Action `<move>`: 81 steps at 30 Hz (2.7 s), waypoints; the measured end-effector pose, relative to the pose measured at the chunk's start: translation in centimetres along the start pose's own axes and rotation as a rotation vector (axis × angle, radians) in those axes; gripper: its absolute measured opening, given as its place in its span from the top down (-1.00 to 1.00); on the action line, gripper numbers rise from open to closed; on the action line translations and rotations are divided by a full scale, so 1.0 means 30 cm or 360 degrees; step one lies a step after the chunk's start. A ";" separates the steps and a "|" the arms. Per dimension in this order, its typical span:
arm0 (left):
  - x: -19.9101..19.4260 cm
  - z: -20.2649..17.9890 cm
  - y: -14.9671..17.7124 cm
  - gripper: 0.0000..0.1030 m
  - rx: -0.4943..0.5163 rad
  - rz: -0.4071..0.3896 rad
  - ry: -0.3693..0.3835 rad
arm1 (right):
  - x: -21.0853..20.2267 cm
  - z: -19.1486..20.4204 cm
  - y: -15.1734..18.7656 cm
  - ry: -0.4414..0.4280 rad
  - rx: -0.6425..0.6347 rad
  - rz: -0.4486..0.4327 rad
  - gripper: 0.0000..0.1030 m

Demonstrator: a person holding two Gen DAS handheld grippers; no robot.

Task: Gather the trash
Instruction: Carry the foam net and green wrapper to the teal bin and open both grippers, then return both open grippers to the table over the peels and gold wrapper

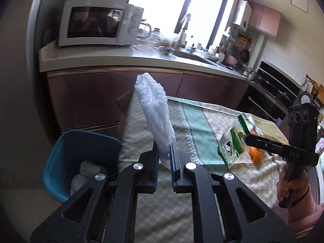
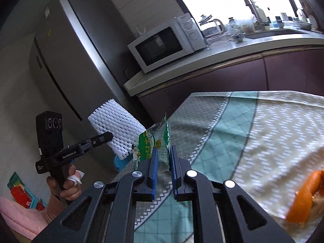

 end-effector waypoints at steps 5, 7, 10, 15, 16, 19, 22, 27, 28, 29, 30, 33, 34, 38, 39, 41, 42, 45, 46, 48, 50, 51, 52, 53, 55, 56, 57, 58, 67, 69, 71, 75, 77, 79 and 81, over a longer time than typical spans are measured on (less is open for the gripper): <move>-0.041 0.220 0.024 0.80 -0.0112 0.0015 -0.0202 | 0.232 0.103 -0.061 -0.0099 -0.0098 0.0139 0.79; -0.044 0.287 0.036 0.80 -0.0136 0.0034 -0.0260 | 0.314 0.139 -0.071 -0.0123 -0.0128 0.0188 0.79; -0.029 0.357 0.058 0.80 -0.0154 0.0071 -0.0328 | 0.415 0.172 -0.082 -0.0137 -0.0161 0.0259 0.79; 0.031 0.413 0.099 0.80 -0.0153 0.0157 -0.0376 | 0.567 0.192 -0.082 -0.0098 -0.0183 0.0368 0.79; 0.044 0.415 0.107 0.80 -0.0152 0.0175 -0.0384 | 0.593 0.194 -0.078 -0.0089 -0.0184 0.0389 0.79; 0.091 0.439 0.131 0.79 -0.0155 0.0245 -0.0402 | 0.672 0.194 -0.071 -0.0058 -0.0181 0.0450 0.79; 0.147 0.447 0.156 0.79 -0.0162 0.0318 -0.0415 | 0.735 0.189 -0.056 -0.0015 -0.0180 0.0506 0.79; 0.234 0.474 0.186 0.75 -0.0204 0.0414 -0.0376 | 0.800 0.174 -0.041 0.0035 -0.0165 0.0565 0.75; 0.250 0.481 0.192 0.74 -0.0216 0.0428 -0.0373 | 0.808 0.169 -0.037 0.0042 -0.0159 0.0572 0.74; 0.266 0.485 0.198 0.73 -0.0232 0.0444 -0.0375 | 0.821 0.166 -0.038 0.0047 -0.0154 0.0575 0.73; 0.277 0.475 0.211 0.73 -0.0249 0.0451 -0.0369 | 0.830 0.162 -0.039 0.0052 -0.0151 0.0575 0.73; 0.310 0.473 0.225 0.66 -0.0290 0.0472 -0.0354 | 0.826 0.153 -0.030 0.0059 -0.0134 0.0565 0.67; 0.323 0.467 0.223 0.64 -0.0284 0.0478 -0.0359 | 0.819 0.148 -0.030 0.0058 -0.0130 0.0558 0.66; 0.356 0.459 0.218 0.55 -0.0287 0.0479 -0.0376 | 0.790 0.135 -0.034 0.0039 -0.0114 0.0522 0.62; 0.355 0.459 0.218 0.51 -0.0288 0.0472 -0.0376 | 0.773 0.133 -0.035 0.0030 -0.0112 0.0510 0.60; 0.365 0.454 0.212 0.49 -0.0293 0.0466 -0.0376 | 0.744 0.130 -0.041 0.0019 -0.0112 0.0485 0.58; 0.366 0.453 0.209 0.49 -0.0292 0.0464 -0.0373 | 0.723 0.129 -0.042 0.0011 -0.0113 0.0472 0.56; 0.338 0.436 0.210 0.49 -0.0283 0.0447 -0.0361 | 0.654 0.122 -0.040 -0.0009 -0.0106 0.0434 0.51; 0.332 0.424 0.204 0.49 -0.0277 0.0433 -0.0352 | 0.625 0.118 -0.037 -0.0014 -0.0105 0.0418 0.51; 0.312 0.394 0.186 0.49 -0.0257 0.0394 -0.0330 | 0.574 0.111 -0.029 -0.0026 -0.0105 0.0392 0.47; 0.285 0.357 0.163 0.47 -0.0232 0.0341 -0.0294 | 0.510 0.099 -0.018 -0.0020 -0.0104 0.0352 0.46; 0.269 0.333 0.151 0.43 -0.0215 0.0312 -0.0267 | 0.475 0.092 -0.011 -0.0020 -0.0101 0.0328 0.45; 0.252 0.306 0.140 0.42 -0.0192 0.0281 -0.0239 | 0.434 0.084 -0.004 -0.0021 -0.0093 0.0298 0.45; 0.238 0.276 0.128 0.37 -0.0167 0.0253 -0.0213 | 0.396 0.079 0.005 -0.0013 -0.0088 0.0273 0.41; 0.206 0.221 0.113 0.32 -0.0114 0.0208 -0.0148 | 0.303 0.064 0.020 0.0008 -0.0094 0.0214 0.37; 0.197 0.182 0.104 0.31 -0.0082 0.0188 -0.0109 | 0.255 0.054 0.029 0.0023 -0.0089 0.0179 0.34; 0.190 0.145 0.097 0.31 -0.0052 0.0175 -0.0076 | 0.205 0.040 0.038 0.0046 -0.0080 0.0147 0.31; 0.186 0.106 0.090 0.31 -0.0021 0.0165 -0.0039 | 0.154 0.025 0.049 0.0076 -0.0074 0.0116 0.30; 0.255 -0.316 0.085 0.25 0.0267 0.0231 0.0319 | -0.315 -0.189 0.159 0.0477 0.0137 -0.0157 0.24; 0.276 -0.412 0.104 0.25 0.0317 0.0261 0.0383 | -0.403 -0.244 0.182 0.0565 0.0188 -0.0203 0.22; 0.299 -0.506 0.116 0.25 0.0364 0.0292 0.0447 | -0.447 -0.274 0.196 0.0611 0.0215 -0.0223 0.16; 0.354 -0.682 0.147 0.25 0.0440 0.0353 0.0545 | -0.584 -0.369 0.242 0.0771 0.0313 -0.0295 0.16; 0.383 -0.758 0.165 0.25 0.0471 0.0385 0.0580 | -0.625 -0.407 0.259 0.0844 0.0342 -0.0320 0.15; 0.409 -0.825 0.181 0.25 0.0498 0.0409 0.0604 | -0.672 -0.443 0.278 0.0888 0.0377 -0.0345 0.14; 0.437 -0.878 0.186 0.23 0.0520 0.0426 0.0605 | -0.720 -0.478 0.297 0.0942 0.0405 -0.0365 0.12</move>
Point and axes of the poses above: each gripper's, at about its wrist camera, not at the fingertips, and x roughly the way its jaws point, z to its left, y to its underside, the point moved 1 cm from there along x, roughly the way its jaws point, and after that the axes turned 6 degrees about -y, right-handed, at the moved point
